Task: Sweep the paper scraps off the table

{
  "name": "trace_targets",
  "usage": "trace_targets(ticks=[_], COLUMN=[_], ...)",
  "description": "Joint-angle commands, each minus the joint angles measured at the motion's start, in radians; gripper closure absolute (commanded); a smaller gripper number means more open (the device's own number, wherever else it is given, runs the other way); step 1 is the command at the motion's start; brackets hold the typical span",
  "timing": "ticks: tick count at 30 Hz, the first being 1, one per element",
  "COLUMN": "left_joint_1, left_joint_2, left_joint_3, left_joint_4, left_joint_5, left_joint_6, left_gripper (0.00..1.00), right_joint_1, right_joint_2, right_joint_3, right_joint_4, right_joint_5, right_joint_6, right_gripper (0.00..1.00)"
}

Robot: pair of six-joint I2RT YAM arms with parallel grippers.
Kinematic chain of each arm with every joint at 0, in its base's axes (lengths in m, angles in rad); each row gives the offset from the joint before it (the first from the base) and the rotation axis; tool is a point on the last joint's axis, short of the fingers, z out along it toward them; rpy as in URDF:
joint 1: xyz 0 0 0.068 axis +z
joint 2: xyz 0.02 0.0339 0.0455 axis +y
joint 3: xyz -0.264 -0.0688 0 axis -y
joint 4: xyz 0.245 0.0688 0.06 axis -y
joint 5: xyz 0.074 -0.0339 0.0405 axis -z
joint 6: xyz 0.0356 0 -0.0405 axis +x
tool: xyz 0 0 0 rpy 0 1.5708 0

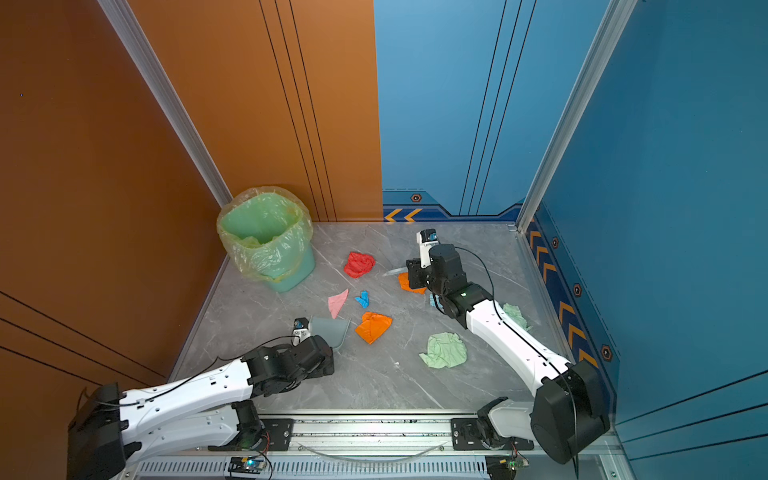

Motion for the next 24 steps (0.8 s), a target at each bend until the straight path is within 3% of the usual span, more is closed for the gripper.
trace_targets(ticks=[1, 10, 24], left_joint_1=[-0.002, 0.025, 0.039], left_joint_2=[-0.037, -0.061, 0.091], left_joint_3=[-0.028, -0.061, -0.030], left_joint_4=[-0.016, 0.038, 0.120], left_joint_5=[-0.038, -0.030, -0.005], left_joint_6=[-0.037, -0.020, 0.081], left_gripper=[0.03, 0.05, 0.09], right_joint_1=[0.008, 0.020, 0.022], right_joint_2=[0.015, 0.045, 0.056], right_joint_3=[0.008, 0.029, 0.035], right_joint_4=[0.033, 0.034, 0.034], right_joint_5=[0.009, 0.004, 0.004], right_joint_6=[0.015, 0.018, 0.016], right_gripper=[1.00, 1.00, 1.00])
